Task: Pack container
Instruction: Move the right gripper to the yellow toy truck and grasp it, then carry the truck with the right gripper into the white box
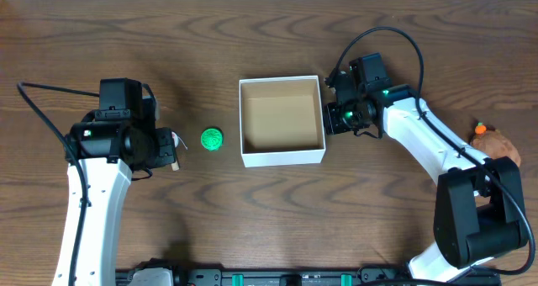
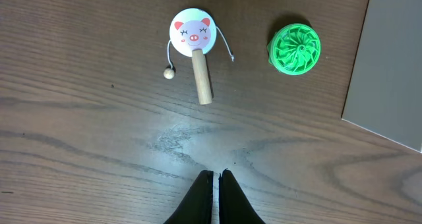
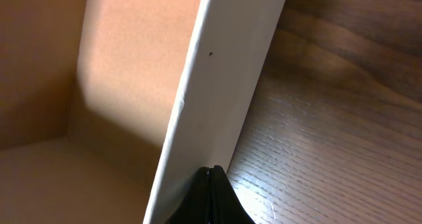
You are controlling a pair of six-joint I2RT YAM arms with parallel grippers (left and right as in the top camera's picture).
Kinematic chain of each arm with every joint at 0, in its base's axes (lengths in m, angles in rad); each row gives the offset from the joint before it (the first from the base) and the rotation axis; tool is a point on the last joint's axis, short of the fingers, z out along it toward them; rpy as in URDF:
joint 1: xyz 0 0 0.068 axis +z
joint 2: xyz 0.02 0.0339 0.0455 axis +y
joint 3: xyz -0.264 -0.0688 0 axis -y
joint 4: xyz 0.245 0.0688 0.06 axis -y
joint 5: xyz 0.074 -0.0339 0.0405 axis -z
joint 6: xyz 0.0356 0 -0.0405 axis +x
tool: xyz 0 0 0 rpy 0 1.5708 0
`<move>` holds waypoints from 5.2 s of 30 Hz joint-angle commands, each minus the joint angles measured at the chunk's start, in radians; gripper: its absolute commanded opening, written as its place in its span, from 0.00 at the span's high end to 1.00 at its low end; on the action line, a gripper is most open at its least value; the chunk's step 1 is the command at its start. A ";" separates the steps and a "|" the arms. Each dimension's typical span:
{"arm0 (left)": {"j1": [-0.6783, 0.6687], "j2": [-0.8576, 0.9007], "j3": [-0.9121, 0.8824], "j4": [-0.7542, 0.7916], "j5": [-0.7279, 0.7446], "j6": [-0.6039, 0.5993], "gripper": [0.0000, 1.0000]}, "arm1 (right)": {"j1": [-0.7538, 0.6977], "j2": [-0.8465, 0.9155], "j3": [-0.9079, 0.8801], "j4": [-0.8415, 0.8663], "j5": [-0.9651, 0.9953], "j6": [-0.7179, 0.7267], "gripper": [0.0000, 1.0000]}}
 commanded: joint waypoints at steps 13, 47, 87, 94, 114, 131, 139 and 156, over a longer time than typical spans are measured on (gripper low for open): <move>0.004 0.005 0.016 -0.006 0.000 0.005 0.75 | -0.006 -0.002 0.014 0.005 0.080 -0.011 0.97; 0.004 0.005 0.016 -0.001 0.000 0.005 0.02 | -0.444 -0.110 0.063 -0.310 0.495 -0.308 0.01; 0.004 0.005 0.016 0.002 0.000 0.005 0.02 | -0.333 -0.091 0.203 -0.382 0.357 -0.147 0.93; 0.003 0.005 0.016 0.003 0.000 0.005 0.02 | -0.098 -0.294 0.309 -0.336 0.357 0.050 0.98; 0.004 0.005 0.016 0.002 0.000 -0.003 0.02 | 0.350 -0.009 0.307 -0.245 0.557 0.445 0.99; 0.004 0.005 0.016 0.005 0.000 -0.002 0.02 | 0.348 0.073 0.307 -0.233 0.561 0.443 0.50; 0.004 0.005 0.015 0.005 0.000 -0.003 0.02 | 0.348 0.073 0.307 -0.202 0.561 0.409 0.36; 0.003 0.005 0.016 0.005 0.000 -0.003 0.02 | 0.349 0.072 0.309 -0.183 0.432 0.149 0.46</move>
